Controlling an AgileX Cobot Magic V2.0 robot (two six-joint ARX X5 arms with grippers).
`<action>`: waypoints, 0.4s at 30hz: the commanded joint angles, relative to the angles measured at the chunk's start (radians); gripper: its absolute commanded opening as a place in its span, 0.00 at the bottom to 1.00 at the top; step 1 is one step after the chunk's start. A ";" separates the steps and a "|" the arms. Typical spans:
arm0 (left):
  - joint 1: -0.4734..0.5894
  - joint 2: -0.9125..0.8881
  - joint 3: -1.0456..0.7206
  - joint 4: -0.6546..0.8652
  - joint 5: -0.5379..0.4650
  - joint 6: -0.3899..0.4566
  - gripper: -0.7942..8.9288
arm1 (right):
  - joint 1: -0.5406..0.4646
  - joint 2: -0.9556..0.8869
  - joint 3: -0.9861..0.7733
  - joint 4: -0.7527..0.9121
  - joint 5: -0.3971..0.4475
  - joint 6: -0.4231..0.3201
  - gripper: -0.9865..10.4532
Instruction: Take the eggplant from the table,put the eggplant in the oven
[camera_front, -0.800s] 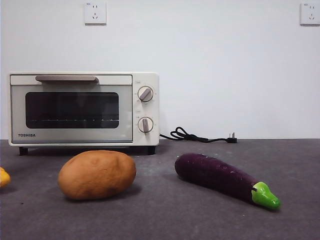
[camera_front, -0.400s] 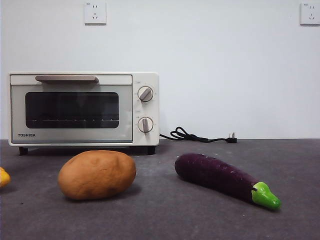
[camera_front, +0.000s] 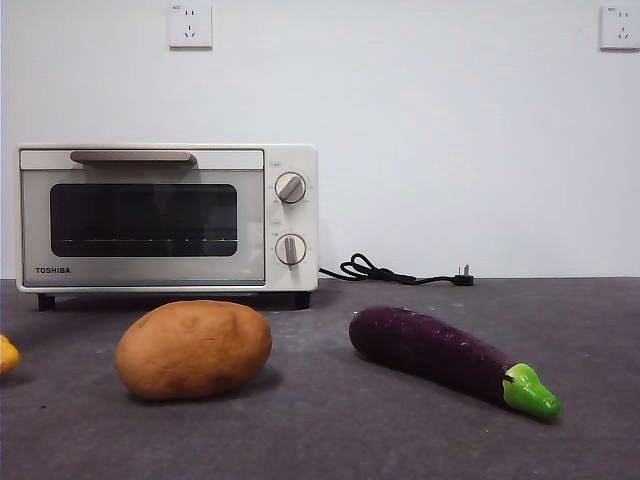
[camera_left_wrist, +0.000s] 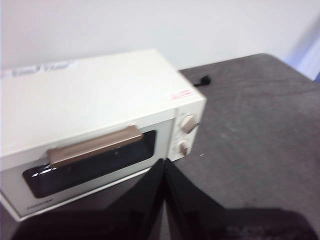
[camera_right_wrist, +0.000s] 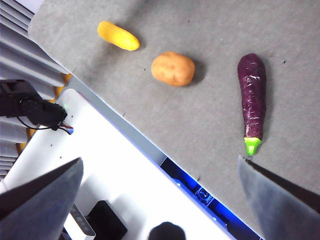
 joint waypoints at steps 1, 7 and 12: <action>0.021 0.080 0.000 0.040 0.000 0.019 0.08 | 0.002 0.001 0.001 0.002 -0.003 -0.002 0.58; 0.085 0.249 0.013 0.157 0.100 0.017 0.08 | 0.002 0.002 0.001 0.003 -0.003 -0.002 0.58; 0.103 0.365 0.033 0.222 0.100 0.016 0.08 | 0.002 0.002 0.001 0.003 -0.002 -0.002 0.58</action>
